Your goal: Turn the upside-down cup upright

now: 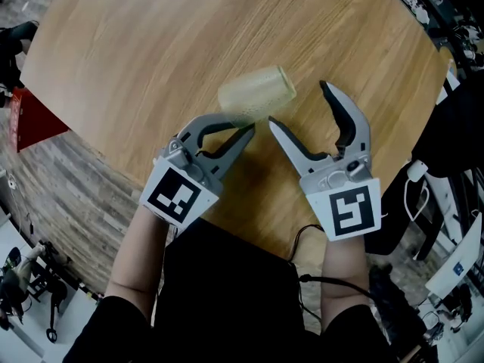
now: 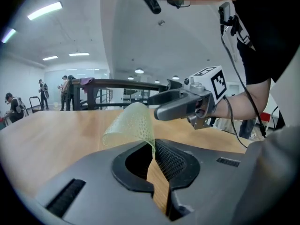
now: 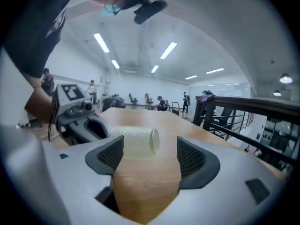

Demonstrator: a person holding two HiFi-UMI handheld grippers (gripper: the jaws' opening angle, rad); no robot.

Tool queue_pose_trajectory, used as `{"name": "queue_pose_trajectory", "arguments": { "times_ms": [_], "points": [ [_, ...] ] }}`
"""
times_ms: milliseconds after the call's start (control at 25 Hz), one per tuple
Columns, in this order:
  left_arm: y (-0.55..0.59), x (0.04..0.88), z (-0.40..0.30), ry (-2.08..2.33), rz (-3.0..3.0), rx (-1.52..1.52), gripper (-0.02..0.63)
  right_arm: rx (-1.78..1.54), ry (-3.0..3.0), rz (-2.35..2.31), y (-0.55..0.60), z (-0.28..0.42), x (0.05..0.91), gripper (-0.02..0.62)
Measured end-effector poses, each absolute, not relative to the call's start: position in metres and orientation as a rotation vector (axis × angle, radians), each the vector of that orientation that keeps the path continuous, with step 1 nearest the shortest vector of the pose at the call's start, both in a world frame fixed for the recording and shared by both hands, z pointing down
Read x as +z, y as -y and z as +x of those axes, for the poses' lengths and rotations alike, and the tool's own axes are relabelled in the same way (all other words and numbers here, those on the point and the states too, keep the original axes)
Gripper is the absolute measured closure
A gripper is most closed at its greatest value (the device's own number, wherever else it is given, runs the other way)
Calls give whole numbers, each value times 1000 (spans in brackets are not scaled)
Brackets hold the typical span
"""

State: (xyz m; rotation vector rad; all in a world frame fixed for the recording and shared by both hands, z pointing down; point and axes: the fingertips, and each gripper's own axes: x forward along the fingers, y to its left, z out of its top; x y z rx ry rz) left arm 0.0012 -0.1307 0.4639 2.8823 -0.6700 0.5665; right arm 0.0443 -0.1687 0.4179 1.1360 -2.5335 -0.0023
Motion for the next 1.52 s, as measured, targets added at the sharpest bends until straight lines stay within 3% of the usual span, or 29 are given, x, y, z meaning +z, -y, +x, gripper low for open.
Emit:
{"name": "queue_pose_trajectory", "arguments": {
  "times_ms": [600, 880, 1120, 1320, 1400, 1520],
  "points": [
    [105, 461, -3, 400, 2725, 910, 583, -622, 1892, 480, 136, 4, 465, 258],
    [91, 461, 6, 315, 2744, 941, 583, -734, 1695, 379, 140, -1, 486, 258],
    [95, 455, 0, 403, 2780, 887, 568, -620, 1868, 519, 142, -7, 485, 259],
    [117, 406, -12, 563, 2822, 524, 477, -346, 2148, 778, 156, 3, 471, 259],
    [133, 401, -31, 708, 2726, 424, 477, -163, 2383, 892, 158, 1, 456, 259],
    [155, 413, -57, 888, 2618, 318, 570, -8, 2607, 970, 152, -1, 440, 259]
  ]
}}
